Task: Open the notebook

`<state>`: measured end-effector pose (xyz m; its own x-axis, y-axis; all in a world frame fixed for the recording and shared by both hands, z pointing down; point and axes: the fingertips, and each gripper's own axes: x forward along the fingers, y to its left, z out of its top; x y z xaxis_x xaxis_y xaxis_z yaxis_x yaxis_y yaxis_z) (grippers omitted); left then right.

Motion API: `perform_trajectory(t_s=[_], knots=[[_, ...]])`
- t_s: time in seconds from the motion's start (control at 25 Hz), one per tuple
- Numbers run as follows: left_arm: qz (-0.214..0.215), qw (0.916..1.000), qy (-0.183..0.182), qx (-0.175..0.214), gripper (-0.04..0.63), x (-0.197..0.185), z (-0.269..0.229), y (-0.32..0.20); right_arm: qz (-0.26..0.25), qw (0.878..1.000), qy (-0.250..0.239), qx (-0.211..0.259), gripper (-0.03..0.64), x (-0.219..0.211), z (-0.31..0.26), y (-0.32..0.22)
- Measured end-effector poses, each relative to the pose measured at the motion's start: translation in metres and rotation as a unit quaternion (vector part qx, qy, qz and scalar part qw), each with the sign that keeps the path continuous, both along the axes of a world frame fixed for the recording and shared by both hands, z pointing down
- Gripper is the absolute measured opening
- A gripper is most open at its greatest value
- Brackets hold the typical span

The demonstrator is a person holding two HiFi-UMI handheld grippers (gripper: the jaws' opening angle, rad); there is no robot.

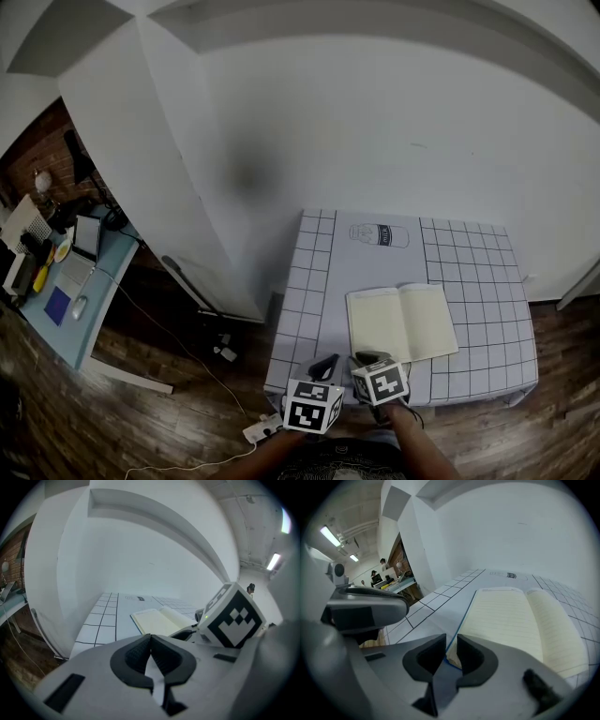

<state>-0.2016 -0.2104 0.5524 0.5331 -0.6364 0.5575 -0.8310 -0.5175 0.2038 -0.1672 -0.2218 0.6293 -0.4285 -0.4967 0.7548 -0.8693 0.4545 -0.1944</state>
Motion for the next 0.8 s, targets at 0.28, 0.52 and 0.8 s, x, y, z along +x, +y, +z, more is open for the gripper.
perform_trajectory(t_s=[0.28, 0.52, 0.8], knots=[[-0.007, 1.0000, 0.001, 0.005, 0.011, 0.000, -0.007, 0.006, 0.020, 1.000, -0.022, 0.009, 0.091, 0.001, -0.009, 0.004], [-0.016, 0.9999, 0.003, 0.004, 0.011, 0.001, -0.007, 0.012, 0.022, 0.999, -0.032, 0.029, 0.091, 0.002, -0.017, 0.008], [-0.019, 0.9998, 0.004, 0.004, 0.011, 0.009, -0.009, 0.028, 0.009, 0.998, -0.052, 0.038, 0.087, -0.002, -0.030, 0.024]])
